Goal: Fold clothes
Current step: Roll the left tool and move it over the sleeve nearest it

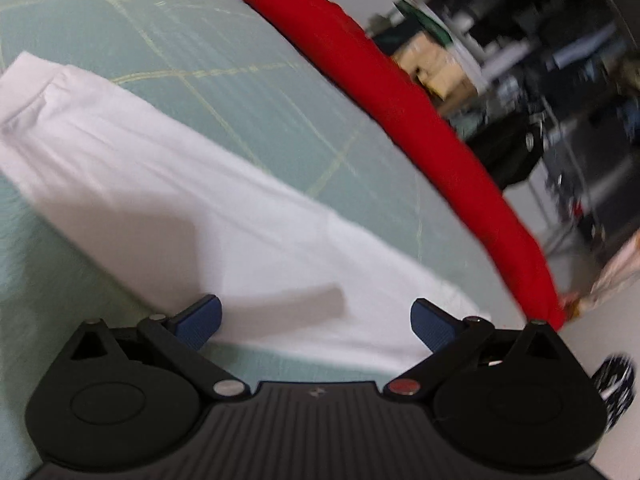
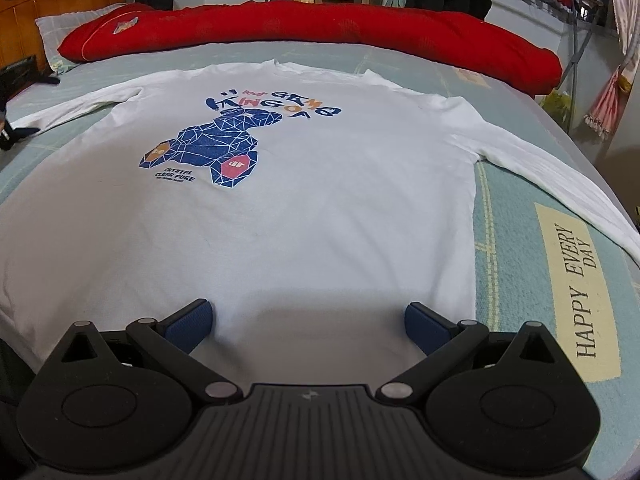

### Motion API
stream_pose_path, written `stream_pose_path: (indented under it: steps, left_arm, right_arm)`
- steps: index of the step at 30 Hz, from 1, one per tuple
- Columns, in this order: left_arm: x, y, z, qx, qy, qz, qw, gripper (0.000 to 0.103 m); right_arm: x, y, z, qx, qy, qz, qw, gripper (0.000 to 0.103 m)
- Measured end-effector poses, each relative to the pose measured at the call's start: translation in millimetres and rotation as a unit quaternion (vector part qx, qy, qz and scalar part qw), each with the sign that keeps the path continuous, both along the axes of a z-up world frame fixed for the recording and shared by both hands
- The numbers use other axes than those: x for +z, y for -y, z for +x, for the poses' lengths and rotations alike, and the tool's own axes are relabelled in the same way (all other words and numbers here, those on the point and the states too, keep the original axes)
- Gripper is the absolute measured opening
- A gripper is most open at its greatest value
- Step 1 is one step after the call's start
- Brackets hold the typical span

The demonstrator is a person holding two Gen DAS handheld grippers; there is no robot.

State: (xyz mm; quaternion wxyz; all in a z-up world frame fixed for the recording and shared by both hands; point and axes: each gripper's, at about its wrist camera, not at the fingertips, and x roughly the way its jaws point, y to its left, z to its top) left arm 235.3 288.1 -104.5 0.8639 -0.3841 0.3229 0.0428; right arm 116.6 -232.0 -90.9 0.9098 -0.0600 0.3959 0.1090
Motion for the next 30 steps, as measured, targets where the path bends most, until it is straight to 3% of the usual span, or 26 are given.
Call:
stream_pose_path:
  steps: [3,6,9,12,15,23,27,30]
  left_arm:
    - [14,4,5,-0.016,-0.026,0.009,0.9995,0.100]
    - [32,2,19,-0.009,-0.011,0.033,0.9993,0.100]
    - [40,6,44,-0.019,0.005,0.027,0.9994,0.100]
    - [29,14,65,-0.035,0.002,0.011,0.9993,0.100]
    - [14,24,77,-0.045,-0.024,0.020,0.9985,0.100]
    - [12,43,46,-0.093,-0.031,0.062,0.9932,0.101]
    - [29,49,60,-0.108,-0.061,0.089,0.9883,0.100]
    - [37,53,59,-0.111,-0.028,0.078,0.9903,0.101]
  right_arm:
    - [0,1,1,0.005,-0.001,0.001,1.000,0.103]
    - [0,1,1,0.006,0.000,0.002,1.000,0.103]
    - [0,1,1,0.005,0.001,0.002,1.000,0.103]
    - [0,1,1,0.003,0.000,0.002,1.000,0.103]
    - [0,0,1,0.002,-0.001,0.001,1.000,0.103]
    - [-1,1,1,0.001,0.000,0.004,1.000,0.103]
    - [0,1,1,0.001,-0.002,0.003,1.000,0.103]
    - [-1,1,1,0.001,0.000,0.003,1.000,0.103]
